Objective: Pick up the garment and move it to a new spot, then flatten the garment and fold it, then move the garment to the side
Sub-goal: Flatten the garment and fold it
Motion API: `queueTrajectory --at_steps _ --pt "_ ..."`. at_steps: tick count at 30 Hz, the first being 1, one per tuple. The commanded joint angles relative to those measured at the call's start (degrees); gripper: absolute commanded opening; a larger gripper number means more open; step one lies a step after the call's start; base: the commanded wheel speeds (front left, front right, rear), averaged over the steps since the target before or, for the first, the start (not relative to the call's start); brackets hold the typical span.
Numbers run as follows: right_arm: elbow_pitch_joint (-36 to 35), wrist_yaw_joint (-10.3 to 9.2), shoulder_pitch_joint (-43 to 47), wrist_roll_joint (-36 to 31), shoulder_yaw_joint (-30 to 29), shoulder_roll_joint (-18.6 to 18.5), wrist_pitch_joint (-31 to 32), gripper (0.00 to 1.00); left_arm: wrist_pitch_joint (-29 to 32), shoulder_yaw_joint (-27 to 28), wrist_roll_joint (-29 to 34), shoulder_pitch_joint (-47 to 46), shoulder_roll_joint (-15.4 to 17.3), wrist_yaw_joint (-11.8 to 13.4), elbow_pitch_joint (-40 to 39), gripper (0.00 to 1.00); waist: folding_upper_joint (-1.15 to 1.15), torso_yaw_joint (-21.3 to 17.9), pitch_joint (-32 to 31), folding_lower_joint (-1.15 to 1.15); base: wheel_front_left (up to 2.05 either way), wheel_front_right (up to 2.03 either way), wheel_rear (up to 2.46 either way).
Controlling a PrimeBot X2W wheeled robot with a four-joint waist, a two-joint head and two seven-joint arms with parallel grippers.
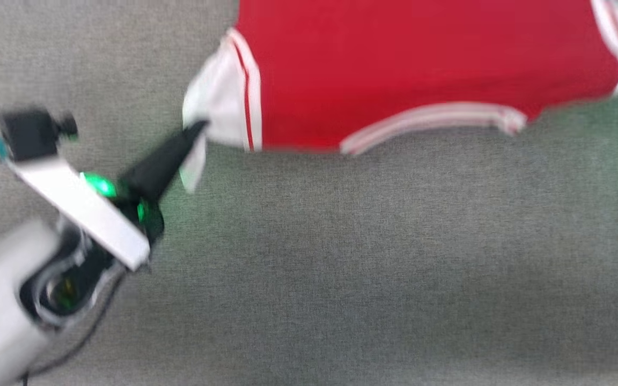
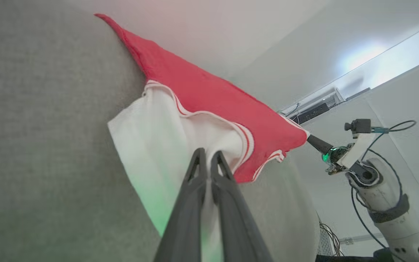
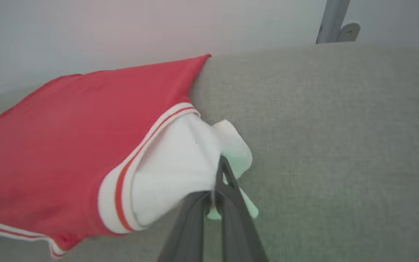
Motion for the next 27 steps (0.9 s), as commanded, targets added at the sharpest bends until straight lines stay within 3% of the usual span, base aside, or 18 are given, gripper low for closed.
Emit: queueTrajectory --at_steps 1,16,27 --pt "-1.45 -0.08 2.93 0.54 -0.77 -0.72 0.87 0.00 -0.57 -0.22 1.21 2.21 0.91 0.14 -1.12 0.00 0.00 0.08 -0.99 0.00 0.00 0.00 0.00" --pt "-19.74 -0.06 32.04 2.24 -7.75 -3.72 12.98 0.00 -1.82 -6.37 7.94 19.58 8.71 0.14 -12.18 0.00 0.00 0.92 -4.50 0.00 0.00 0.00 0.00" --pt "-30.68 -0.07 45.37 1.93 -17.23 0.01 17.95 0.00 -1.94 -5.17 9.04 25.00 11.37 0.14 -17.10 0.00 0.00 1.83 -4.26 0.00 0.00 0.00 0.00"
